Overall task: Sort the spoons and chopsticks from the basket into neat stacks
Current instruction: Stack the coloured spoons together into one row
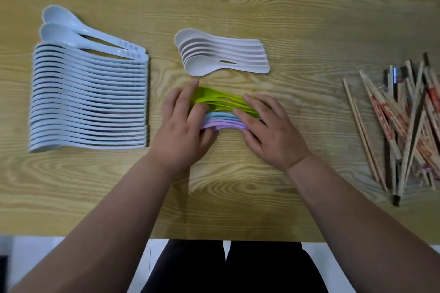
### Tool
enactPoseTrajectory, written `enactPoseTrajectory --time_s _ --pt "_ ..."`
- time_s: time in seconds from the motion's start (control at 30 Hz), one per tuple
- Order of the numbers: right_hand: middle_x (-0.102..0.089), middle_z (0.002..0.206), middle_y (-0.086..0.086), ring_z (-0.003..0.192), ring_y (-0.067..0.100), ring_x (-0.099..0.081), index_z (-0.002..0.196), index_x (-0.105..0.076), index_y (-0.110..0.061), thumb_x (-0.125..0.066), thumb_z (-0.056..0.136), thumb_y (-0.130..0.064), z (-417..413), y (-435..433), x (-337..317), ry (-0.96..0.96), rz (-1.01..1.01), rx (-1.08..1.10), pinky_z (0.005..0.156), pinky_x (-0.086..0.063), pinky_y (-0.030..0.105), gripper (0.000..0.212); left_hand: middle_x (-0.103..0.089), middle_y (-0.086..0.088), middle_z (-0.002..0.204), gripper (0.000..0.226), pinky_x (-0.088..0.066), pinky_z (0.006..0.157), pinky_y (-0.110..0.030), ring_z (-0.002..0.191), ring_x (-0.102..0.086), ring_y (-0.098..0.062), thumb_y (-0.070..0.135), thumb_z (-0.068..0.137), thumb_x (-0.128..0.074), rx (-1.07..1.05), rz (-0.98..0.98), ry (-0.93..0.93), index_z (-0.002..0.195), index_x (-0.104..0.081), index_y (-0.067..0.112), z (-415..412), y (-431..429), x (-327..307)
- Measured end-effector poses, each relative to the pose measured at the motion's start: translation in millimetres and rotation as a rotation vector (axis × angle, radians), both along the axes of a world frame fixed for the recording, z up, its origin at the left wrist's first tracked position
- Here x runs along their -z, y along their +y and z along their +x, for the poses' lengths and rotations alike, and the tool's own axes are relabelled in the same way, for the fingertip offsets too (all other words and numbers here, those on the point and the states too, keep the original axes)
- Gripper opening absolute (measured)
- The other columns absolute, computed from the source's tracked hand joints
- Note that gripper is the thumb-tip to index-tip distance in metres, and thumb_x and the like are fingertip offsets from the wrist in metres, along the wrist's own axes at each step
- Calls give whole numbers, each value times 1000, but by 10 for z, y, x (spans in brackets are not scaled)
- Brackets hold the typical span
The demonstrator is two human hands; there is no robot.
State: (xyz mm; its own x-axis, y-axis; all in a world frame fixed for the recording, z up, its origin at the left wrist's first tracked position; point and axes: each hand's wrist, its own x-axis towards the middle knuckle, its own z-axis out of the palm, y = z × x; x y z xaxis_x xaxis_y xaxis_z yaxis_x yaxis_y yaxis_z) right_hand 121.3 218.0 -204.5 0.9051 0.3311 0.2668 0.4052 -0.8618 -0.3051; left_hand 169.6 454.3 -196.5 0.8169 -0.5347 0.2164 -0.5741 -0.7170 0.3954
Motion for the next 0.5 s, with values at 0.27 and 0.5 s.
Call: enactPoseTrajectory --time_s 0.27,0.5 --pt "-57 142 11 120 36 -57 140 -58 -10 -53 101 -28 -7 30 -9 -34 -35 62 104 -44 49 43 -57 -20 132 54 -36 111 -39 121 -54 -35 12 86 -70 -21 -204 69 137 -53 1 0 -46 19" --pt "-57 141 15 123 40 -55 142 -57 -24 -55 101 -27 -23 34 -13 -28 -66 35 102 -43 54 42 -54 -20 137 43 -43 109 -40 125 -55 -34 9 86 -70 -21 -246 130 128 -63 2 -13 -21 25"
